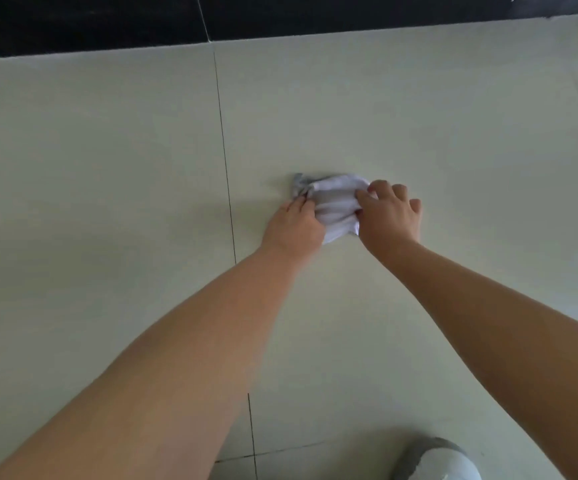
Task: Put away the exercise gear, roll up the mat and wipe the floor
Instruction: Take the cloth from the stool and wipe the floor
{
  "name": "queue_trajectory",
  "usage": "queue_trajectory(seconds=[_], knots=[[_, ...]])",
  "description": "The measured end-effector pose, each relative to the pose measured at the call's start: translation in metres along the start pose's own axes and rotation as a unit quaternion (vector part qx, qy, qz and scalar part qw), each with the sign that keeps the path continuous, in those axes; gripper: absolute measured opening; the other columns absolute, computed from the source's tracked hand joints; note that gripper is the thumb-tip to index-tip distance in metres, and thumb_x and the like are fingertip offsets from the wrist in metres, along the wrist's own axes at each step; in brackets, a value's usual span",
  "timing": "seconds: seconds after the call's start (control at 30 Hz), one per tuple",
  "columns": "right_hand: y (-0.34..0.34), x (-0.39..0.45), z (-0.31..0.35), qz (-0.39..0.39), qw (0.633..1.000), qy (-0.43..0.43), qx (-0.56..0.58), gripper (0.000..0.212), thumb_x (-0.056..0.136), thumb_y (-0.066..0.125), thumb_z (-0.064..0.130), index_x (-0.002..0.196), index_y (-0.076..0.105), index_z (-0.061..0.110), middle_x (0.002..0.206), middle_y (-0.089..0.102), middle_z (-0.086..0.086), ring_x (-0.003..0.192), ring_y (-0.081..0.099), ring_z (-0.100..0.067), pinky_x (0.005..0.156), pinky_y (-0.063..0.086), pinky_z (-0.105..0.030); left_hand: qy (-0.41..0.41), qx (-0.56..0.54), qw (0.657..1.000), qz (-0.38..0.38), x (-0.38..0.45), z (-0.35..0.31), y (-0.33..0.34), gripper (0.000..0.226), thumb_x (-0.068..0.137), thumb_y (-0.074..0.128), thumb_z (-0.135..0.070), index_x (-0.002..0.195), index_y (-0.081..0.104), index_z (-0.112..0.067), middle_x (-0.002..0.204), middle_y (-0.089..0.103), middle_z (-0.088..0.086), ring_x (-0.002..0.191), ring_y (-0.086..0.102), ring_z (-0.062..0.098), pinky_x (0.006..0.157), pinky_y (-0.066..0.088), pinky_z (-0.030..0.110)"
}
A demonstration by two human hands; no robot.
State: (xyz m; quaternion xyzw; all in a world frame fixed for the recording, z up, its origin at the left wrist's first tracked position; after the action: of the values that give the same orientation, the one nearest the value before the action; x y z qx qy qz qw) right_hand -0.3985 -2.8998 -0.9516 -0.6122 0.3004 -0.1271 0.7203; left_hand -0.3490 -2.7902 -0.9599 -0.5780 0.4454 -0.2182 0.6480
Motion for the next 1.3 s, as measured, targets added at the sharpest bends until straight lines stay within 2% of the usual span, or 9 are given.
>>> queue_trajectory(seconds=[0.13,0.3,0.43,0.53,0.77,0.93,1.0,1.07,1.3], knots=[[-0.009,0.055,0.046,0.012,0.998,-0.059,0.026,0.040,0.089,0.044,0.010,0.127,0.050,0.020,0.142,0.037,-0.001,0.130,0.030,-0.026,0.099,0.027,-0.037,-0.082,0.023,0.996,-0.015,0.024,0.047,-0.021,0.043,0.096,0.035,-0.002,0.139,0.040,0.004,0.146,0.039,0.015,0.128,0.045,0.033,0.101,0.039,0.037],[0.005,0.049,0.110,0.041,0.984,-0.151,0.083,0.040,0.090,0.046,0.014,0.128,0.049,0.024,0.147,0.032,0.003,0.134,0.025,-0.024,0.099,0.026,-0.038,-0.171,0.004,0.985,-0.023,-0.022,0.107,-0.007,0.026,0.084,0.049,0.003,0.101,0.069,-0.001,0.118,0.063,0.011,0.102,0.065,0.032,0.075,0.052,0.037],[0.025,-0.016,0.084,-0.006,0.973,-0.210,0.095,0.036,0.070,0.072,0.017,0.105,0.069,0.024,0.122,0.063,0.000,0.112,0.049,-0.029,0.081,0.044,-0.042,-0.042,0.025,0.997,-0.064,-0.068,0.077,0.002,0.035,0.070,0.044,-0.012,0.073,0.078,-0.006,0.089,0.077,0.009,0.077,0.076,0.024,0.064,0.060,0.029],[0.028,-0.032,0.026,-0.050,0.980,-0.172,0.087,0.030,0.066,0.060,0.022,0.092,0.074,0.026,0.106,0.071,0.000,0.101,0.042,-0.025,0.070,0.048,-0.043,0.036,0.025,0.998,-0.046,-0.056,0.027,0.011,0.037,0.067,0.042,-0.013,0.067,0.079,-0.007,0.083,0.078,0.007,0.075,0.076,0.021,0.068,0.059,0.028],[-0.023,0.081,-0.052,-0.059,0.994,-0.009,0.091,0.037,0.091,0.044,0.021,0.124,0.060,0.025,0.141,0.049,0.001,0.133,0.034,-0.028,0.098,0.027,-0.041,0.037,-0.031,0.997,-0.053,0.085,-0.011,-0.035,0.023,0.051,0.050,-0.013,0.037,0.067,-0.008,0.042,0.063,0.002,0.039,0.063,0.018,0.037,0.044,0.014],[-0.032,0.146,0.011,0.011,0.997,-0.081,0.002,0.046,0.094,0.039,0.014,0.137,0.040,0.029,0.155,0.023,0.008,0.146,0.009,-0.024,0.110,0.018,-0.045,-0.033,0.097,0.989,-0.107,0.102,0.042,-0.063,0.039,-0.002,0.080,-0.024,0.022,0.053,-0.011,0.022,0.043,-0.002,0.020,0.047,0.009,0.026,0.030,0.008],[-0.026,0.148,0.053,0.043,0.991,-0.129,-0.016,0.052,0.095,0.037,0.016,0.144,0.028,0.031,0.158,0.014,0.008,0.147,-0.001,-0.024,0.114,0.009,-0.050,-0.139,0.095,0.985,-0.036,0.081,0.072,-0.070,0.029,0.030,0.088,-0.022,0.049,0.070,-0.011,0.045,0.063,0.006,0.045,0.066,0.017,0.041,0.046,0.016],[-0.017,0.133,0.098,0.070,0.982,-0.176,-0.008,0.056,0.097,0.035,0.017,0.148,0.019,0.032,0.159,0.006,0.009,0.147,-0.007,-0.024,0.115,0.000,-0.053,-0.185,0.078,0.979,0.023,0.058,0.116,-0.043,0.018,0.079,0.062,-0.001,0.095,0.068,0.002,0.091,0.070,0.018,0.088,0.069,0.032,0.070,0.052,0.032],[0.025,-0.007,0.165,0.117,0.939,-0.322,0.018,0.060,0.095,0.043,0.014,0.149,0.019,0.025,0.159,0.003,0.005,0.147,-0.011,-0.028,0.109,-0.017,-0.058,-0.235,0.042,0.957,0.167,-0.097,0.124,0.016,0.021,0.090,0.049,-0.002,0.106,0.062,-0.001,0.107,0.067,0.016,0.100,0.064,0.035,0.079,0.051,0.037]])
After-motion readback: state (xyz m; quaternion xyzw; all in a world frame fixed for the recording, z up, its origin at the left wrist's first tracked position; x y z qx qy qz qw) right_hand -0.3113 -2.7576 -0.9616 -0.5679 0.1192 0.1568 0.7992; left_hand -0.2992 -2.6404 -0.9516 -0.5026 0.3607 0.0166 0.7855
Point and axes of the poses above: each hand's wrist, its own x-axis towards the middle knuckle, its own y-axis out of the palm, z = x × y, the point moved 7 cm from there along x, towards the middle knuckle
